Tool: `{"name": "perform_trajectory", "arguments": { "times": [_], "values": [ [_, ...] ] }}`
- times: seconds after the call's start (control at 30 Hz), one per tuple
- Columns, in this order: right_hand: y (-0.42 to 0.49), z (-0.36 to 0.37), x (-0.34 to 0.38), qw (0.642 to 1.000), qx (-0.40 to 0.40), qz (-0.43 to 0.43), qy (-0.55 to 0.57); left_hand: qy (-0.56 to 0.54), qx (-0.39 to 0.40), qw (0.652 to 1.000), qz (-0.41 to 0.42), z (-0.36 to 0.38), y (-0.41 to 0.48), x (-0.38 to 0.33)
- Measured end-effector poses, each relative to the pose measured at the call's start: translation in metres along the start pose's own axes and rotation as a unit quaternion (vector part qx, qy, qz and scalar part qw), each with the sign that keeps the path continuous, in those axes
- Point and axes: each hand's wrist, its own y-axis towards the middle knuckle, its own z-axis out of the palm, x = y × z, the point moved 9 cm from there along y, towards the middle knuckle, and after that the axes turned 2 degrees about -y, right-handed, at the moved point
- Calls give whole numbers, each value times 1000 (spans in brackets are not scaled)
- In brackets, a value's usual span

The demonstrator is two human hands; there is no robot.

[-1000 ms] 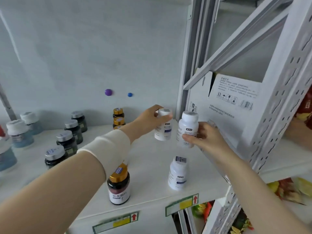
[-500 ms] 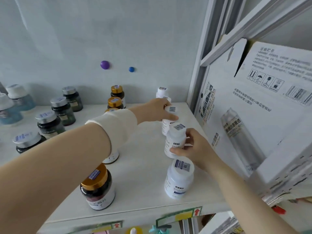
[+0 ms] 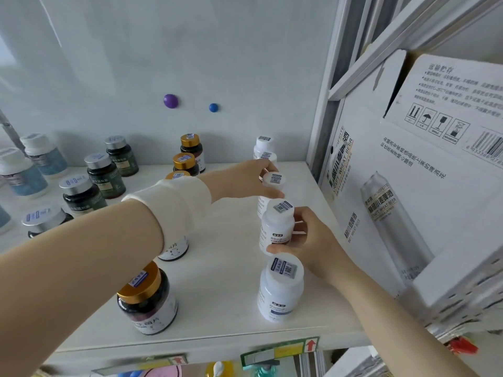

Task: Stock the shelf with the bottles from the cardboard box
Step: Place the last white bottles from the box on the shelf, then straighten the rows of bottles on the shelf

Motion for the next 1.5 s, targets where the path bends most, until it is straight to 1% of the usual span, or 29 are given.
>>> {"name": "perform_trajectory", "arguments": {
  "times": [0.17,0.33,0.53,0.63,0.73,0.83,0.9,1.0,1.07,1.1,1.2,1.3,1.37,1.4,1.47,1.5],
  "values": [
    [-3,-3,-1,1000,-10,-2,-9,-23,2,1000,7,1,-2,-2],
    [-6,-4,-3,1000,-1,5,1,-69,20,997,2,3,-3,-2],
    [-7,-2,-3,1000,5,13,-6,-38,6,999,7,2,-4,-2],
    [-10,-7,4,1000,8,16,1,-50,-4,999,1,-3,-9,-4],
    [-13,-21,31,1000,-7,-16,24,-44,-25,999,3,-22,-21,-10],
    [-9,-39,73,997,-37,-69,-17,6,-65,998,10,-56,-41,-19],
    [1,-40,99,993,-40,-94,-59,66,-86,994,1,-79,-56,-21],
    [19,-27,130,983,-32,-116,-140,191,-80,978,-28,-105,-81,-13],
    [28,-11,143,965,-15,-134,-224,275,-64,958,-56,-117,-98,0],
    [31,-1,148,951,2,-145,-274,303,-55,949,-66,-122,-106,7],
    [39,29,154,884,59,-148,-439,378,-26,922,-72,-126,-124,22],
    [41,54,153,816,90,-131,-555,428,-4,901,-66,-126,-132,40],
    [41,67,149,783,104,-110,-603,435,1,899,-54,-127,-131,51],
    [41,73,147,774,108,-94,-617,430,2,902,-44,-128,-129,54],
    [40,83,144,768,106,-77,-627,399,-2,917,-16,-127,-123,57],
    [38,88,145,773,100,-74,-622,376,-4,927,-2,-126,-120,58]
  ]
}}
